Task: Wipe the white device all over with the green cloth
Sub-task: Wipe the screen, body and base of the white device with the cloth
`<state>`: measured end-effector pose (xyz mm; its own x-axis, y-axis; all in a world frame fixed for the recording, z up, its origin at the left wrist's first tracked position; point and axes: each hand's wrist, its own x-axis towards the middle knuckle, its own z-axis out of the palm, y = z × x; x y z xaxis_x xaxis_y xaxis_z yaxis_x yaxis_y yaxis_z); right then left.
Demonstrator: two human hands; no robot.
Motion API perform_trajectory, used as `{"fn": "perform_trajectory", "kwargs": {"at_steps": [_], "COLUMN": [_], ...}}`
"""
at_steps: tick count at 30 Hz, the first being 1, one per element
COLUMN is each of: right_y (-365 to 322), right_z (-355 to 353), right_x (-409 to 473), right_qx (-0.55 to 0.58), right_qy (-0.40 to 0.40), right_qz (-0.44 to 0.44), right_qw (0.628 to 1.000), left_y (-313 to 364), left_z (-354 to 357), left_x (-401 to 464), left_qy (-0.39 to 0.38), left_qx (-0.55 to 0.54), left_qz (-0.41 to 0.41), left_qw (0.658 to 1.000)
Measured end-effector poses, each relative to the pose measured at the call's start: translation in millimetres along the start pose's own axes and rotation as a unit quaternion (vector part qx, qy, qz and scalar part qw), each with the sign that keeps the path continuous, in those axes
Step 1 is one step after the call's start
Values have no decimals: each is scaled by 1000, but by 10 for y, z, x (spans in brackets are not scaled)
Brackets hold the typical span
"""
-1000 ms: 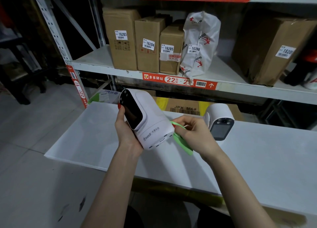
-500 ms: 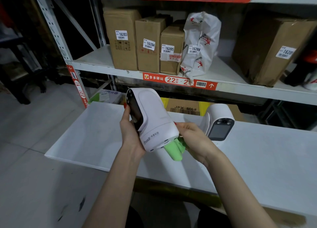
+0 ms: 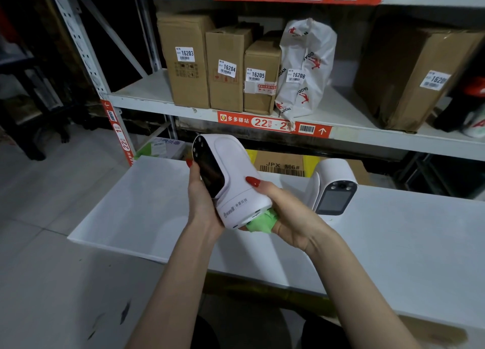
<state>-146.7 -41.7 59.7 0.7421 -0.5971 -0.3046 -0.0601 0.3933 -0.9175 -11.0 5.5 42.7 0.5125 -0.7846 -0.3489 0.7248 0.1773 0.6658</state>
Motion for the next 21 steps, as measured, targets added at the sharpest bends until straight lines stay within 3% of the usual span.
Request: {"fn": "perform_trajectory", "kwargs": {"at_steps": [10,17,21], "right_y": [25,67,97], "right_z": [41,39,33], "right_x": [-30,-31,-27], "right_qx": [-154,-201,-248], "right_qy": [146,183,196], "right_qz": [-78,-129,-170], "right_qw": [974,954,933], "left_y": [-21,3,21], "left_z": [63,89,95], "left_x": [3,-50,-47], "left_qy": [-39,-61,-35], "left_qx": [86,163,150], "left_qz": [25,15,10], "left_qw": [995,985,988]}}
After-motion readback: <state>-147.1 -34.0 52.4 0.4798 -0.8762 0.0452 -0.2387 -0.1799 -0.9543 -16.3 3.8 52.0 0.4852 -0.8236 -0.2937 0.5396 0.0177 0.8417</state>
